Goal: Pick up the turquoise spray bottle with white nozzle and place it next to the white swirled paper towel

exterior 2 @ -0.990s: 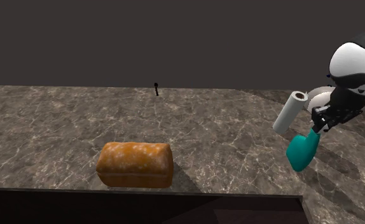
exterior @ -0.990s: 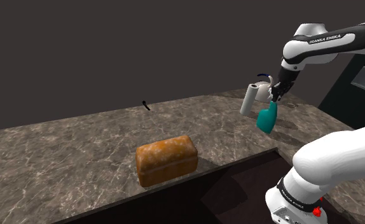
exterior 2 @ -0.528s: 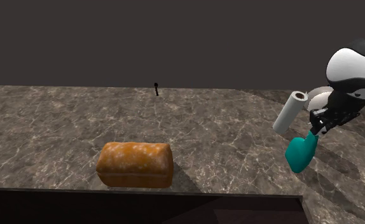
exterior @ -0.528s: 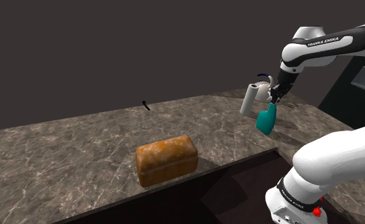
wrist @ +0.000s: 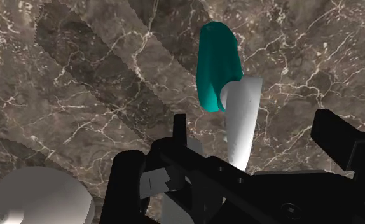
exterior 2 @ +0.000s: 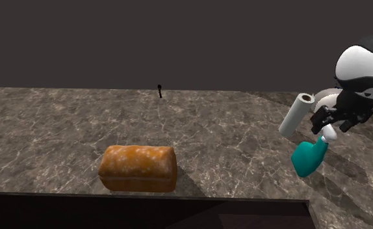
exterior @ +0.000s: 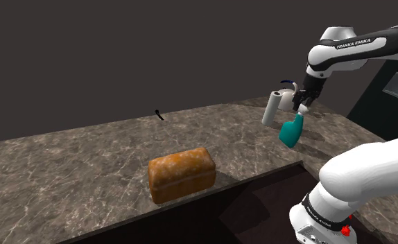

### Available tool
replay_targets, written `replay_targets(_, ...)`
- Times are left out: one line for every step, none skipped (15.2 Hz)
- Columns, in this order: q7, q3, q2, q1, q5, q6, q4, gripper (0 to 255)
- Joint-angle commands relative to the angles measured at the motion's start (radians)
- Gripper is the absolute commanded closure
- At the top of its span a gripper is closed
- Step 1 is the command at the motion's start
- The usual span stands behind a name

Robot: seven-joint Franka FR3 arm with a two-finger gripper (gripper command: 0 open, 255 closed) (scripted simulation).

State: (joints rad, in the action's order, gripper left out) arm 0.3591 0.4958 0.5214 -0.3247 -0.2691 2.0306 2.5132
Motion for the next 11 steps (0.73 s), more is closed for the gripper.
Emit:
replay_targets(-0.001, -0.014, 0.019, 0.001, 0.005, -0.056, -0.036, 0)
replay_targets(-0.001, -0.022, 0.028, 0.001, 0.009, -0.092, -0.063, 0)
replay_targets(-0.001, -0.028, 0.034, 0.002, 0.013, -0.120, -0.085, 0)
replay_targets(-0.001, -0.028, 0.034, 0.002, 0.013, -0.120, -0.085, 0)
replay_targets(-0.001, -0.028, 0.034, 0.002, 0.013, -0.120, -0.085, 0)
replay_targets(-0.001, -0.028, 0.034, 0.002, 0.013, -0.120, -0.085, 0)
replay_targets(-0.001, -0.028, 0.034, 0.002, 0.013, -0.120, -0.085, 0)
replay_targets(-0.001, -0.028, 0.034, 0.002, 0.013, -0.120, -0.085, 0)
replay_targets(-0.001, -0.028, 0.034, 0.002, 0.013, -0.120, -0.085, 0)
replay_targets(-0.001, -0.028, 0.034, 0.002, 0.013, -0.120, -0.085, 0)
replay_targets(-0.001, -0.028, 0.034, 0.002, 0.013, -0.120, -0.085, 0)
